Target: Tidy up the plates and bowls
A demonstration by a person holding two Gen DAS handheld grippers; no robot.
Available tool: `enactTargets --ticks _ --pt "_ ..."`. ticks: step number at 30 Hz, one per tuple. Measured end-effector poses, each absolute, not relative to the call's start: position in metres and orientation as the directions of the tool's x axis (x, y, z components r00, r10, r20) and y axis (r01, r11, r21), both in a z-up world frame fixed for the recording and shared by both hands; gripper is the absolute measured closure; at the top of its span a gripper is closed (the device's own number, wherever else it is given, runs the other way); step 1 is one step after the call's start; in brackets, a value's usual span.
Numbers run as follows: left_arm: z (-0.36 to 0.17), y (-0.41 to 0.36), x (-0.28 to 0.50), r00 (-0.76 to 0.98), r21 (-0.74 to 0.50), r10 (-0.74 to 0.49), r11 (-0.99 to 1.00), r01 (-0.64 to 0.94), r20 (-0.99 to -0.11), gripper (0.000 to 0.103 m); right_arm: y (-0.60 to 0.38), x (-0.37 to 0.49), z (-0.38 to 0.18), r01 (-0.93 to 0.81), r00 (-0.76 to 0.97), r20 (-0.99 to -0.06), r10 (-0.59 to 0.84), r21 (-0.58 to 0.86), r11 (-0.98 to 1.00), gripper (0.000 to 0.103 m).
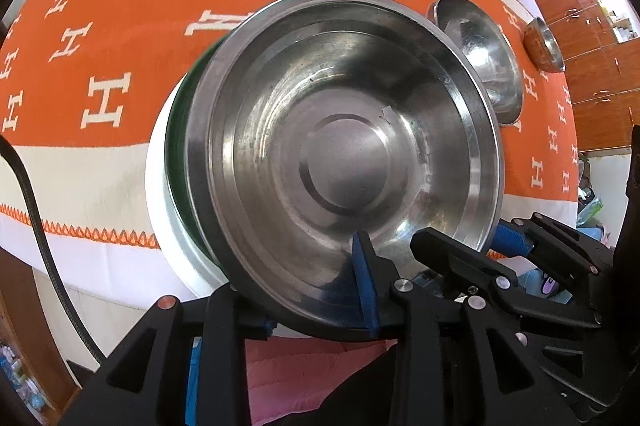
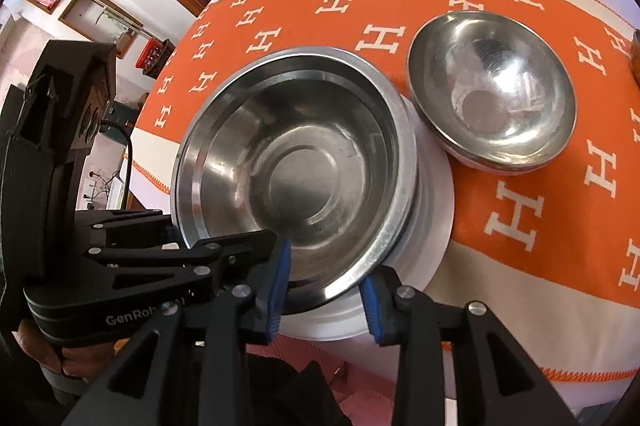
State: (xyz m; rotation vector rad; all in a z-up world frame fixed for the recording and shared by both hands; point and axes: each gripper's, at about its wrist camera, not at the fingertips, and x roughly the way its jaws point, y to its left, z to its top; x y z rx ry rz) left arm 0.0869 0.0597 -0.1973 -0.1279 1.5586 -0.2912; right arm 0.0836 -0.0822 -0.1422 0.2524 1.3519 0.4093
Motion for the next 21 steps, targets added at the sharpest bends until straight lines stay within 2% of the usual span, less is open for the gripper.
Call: enactTargets --ticks 11,15,21 --pt "-0.200 0.065 0.090 -0.035 -0.241 -0.239 0.966 0.095 -0.970 0.065 -0.078 0.086 -0.146 -0.134 0.148 -0.897 0.416 0.398 0.907 0.069" --pt "-0.197 0.068 0.092 -0.026 -0.223 -0.222 0.969 0.102 -0.975 0.056 -0.077 0.086 -0.145 -0.139 0.149 -0.900 0.410 0.392 0.909 0.068" --pt "-0.189 0.072 0.096 -0.015 -0.218 -0.218 0.969 0.119 -0.976 0.051 -0.080 0.085 -0.143 -0.139 0.153 -0.904 0.399 0.380 0.914 0.065"
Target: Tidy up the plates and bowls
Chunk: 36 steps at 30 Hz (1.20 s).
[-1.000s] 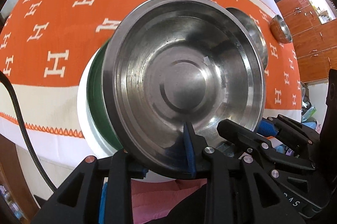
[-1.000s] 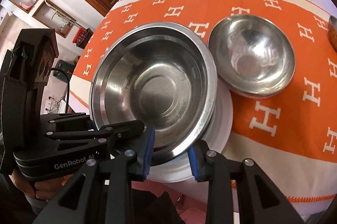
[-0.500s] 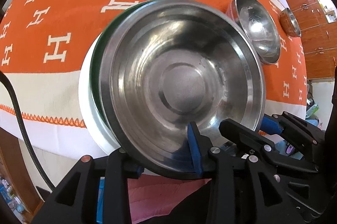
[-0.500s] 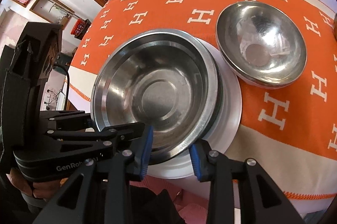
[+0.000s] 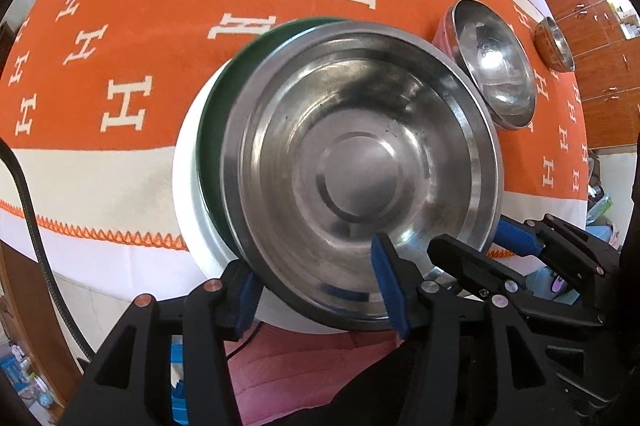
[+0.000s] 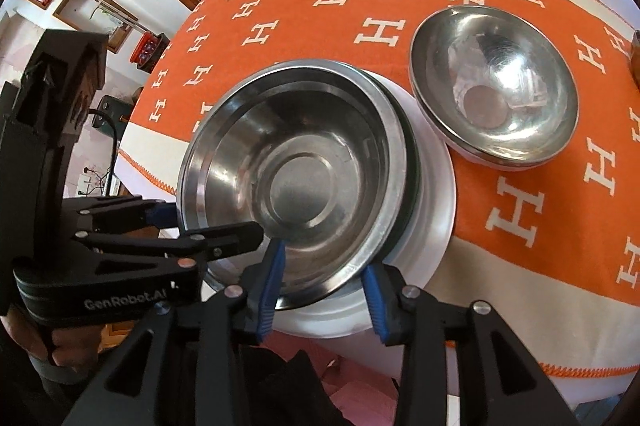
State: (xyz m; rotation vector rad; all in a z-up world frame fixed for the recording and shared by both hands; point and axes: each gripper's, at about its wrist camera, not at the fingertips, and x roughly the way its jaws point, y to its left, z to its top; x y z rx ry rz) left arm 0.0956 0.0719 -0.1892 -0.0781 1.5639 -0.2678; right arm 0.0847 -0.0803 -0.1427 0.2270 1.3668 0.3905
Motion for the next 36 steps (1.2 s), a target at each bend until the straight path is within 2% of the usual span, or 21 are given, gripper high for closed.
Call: enactTargets --ticks 6,9,27,36 --pt "-0.180 0.070 0.098 -0.020 -0.205 -0.204 0.968 0.146 -0.979 0.048 -0.087 0.081 -0.135 -0.150 0.170 -0.910 0.378 0.355 0.923 0.064" --pt "-0.175 0.069 0.100 -0.022 -0.204 -0.203 0.967 0.155 -0.979 0.044 -0.089 0.079 -0.133 -0.155 0.171 -0.913 0.371 0.347 0.925 0.059" --pt "-0.134 0.047 0.108 0.032 -0.156 -0.170 0.953 0.261 -0.985 0.043 -0.125 0.076 -0.114 -0.103 0.265 -0.892 0.366 0.351 0.931 0.058" --pt "-0.137 0.035 0.116 0.029 -0.139 -0.153 0.952 0.274 -0.988 0.043 -0.133 0.074 -0.115 -0.080 0.273 -0.886 0.375 0.368 0.926 0.058"
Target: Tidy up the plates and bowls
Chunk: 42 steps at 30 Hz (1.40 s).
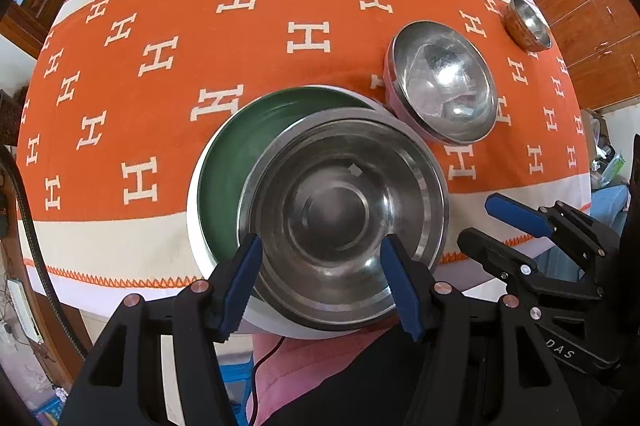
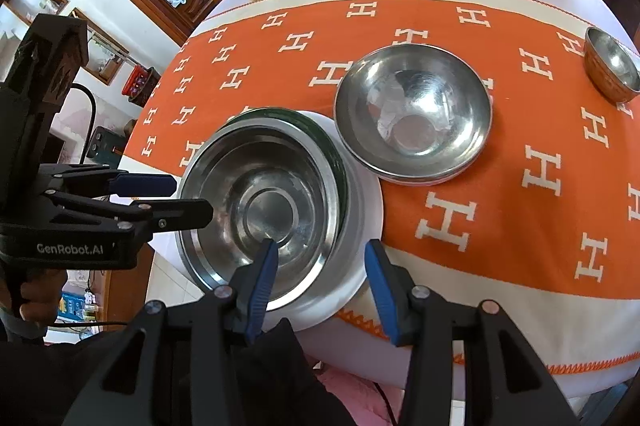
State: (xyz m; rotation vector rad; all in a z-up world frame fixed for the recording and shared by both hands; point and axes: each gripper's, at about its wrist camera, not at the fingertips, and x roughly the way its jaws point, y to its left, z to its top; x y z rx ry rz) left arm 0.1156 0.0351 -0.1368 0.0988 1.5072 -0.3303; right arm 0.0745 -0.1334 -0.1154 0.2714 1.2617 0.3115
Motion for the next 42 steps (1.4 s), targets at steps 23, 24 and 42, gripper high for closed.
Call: enactTargets --ticks 23,24,42 --pt "-0.147 0.033 0.123 0.053 -0.045 -0.068 0.937 0.348 -0.996 0.050 -0.124 0.072 -0.148 -0.011 0.185 -0.857 0.481 0.488 0.873 0.078" --pt "-0.148 0.034 0.123 0.054 -0.033 -0.055 0.936 0.350 -0.997 0.050 -0.123 0.072 -0.149 -0.004 0.184 -0.858 0.479 0.486 0.874 0.079" --pt "-0.179 0.062 0.123 -0.022 -0.052 -0.047 0.950 0.308 -0.999 0.073 -0.121 0.076 -0.151 0.043 0.201 -0.868 0.455 0.471 0.881 0.090"
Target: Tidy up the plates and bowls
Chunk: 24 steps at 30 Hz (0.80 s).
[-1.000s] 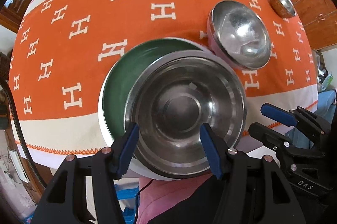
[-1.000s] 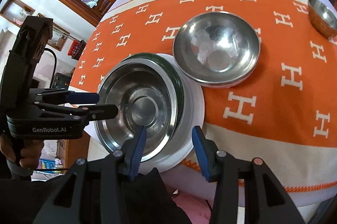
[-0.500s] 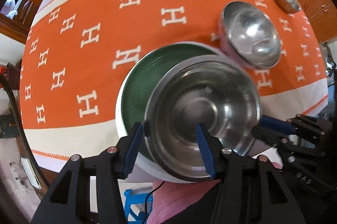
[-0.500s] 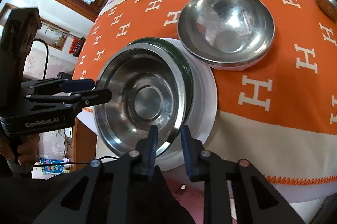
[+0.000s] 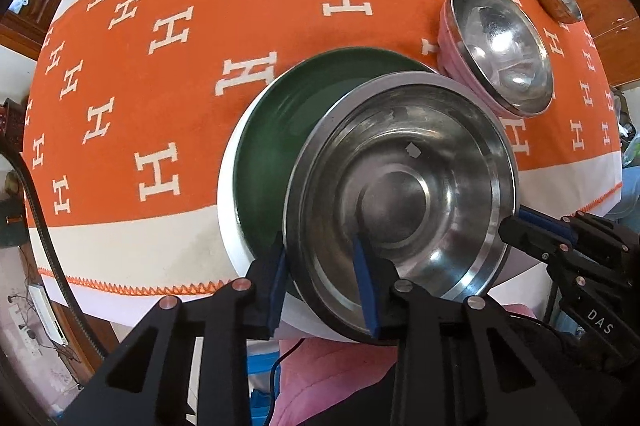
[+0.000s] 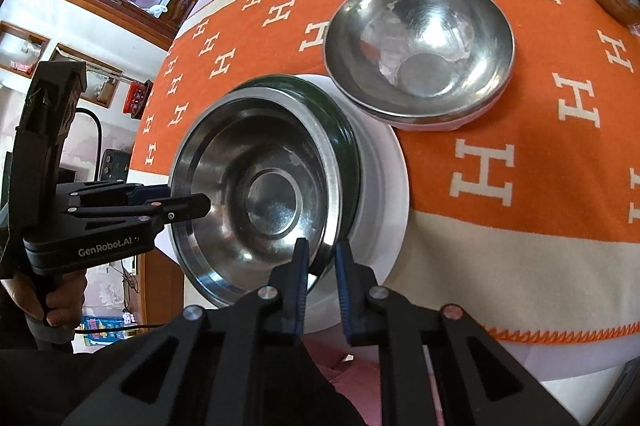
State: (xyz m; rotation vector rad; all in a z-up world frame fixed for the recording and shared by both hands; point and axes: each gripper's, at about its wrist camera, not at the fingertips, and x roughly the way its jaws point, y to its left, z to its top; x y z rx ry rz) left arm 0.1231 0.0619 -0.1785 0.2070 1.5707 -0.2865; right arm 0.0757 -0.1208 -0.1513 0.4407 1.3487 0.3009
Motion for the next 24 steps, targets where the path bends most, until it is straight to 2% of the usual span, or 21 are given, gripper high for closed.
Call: enactTargets --ticks 10,24 --pt "-0.151 0.089 0.120 0.035 -0.033 -0.043 0.965 0.258 -0.998 0.073 -0.095 0.090 -0.135 -0.045 0.235 -0.854 0.463 0.467 0.883 0.090" --pt "-0.136 0.180 0.125 0.063 -0.014 -0.024 0.987 0.157 -0.998 0.073 -0.010 0.109 -0.123 -0.159 0.233 -0.829 0.508 0.483 0.861 0.089"
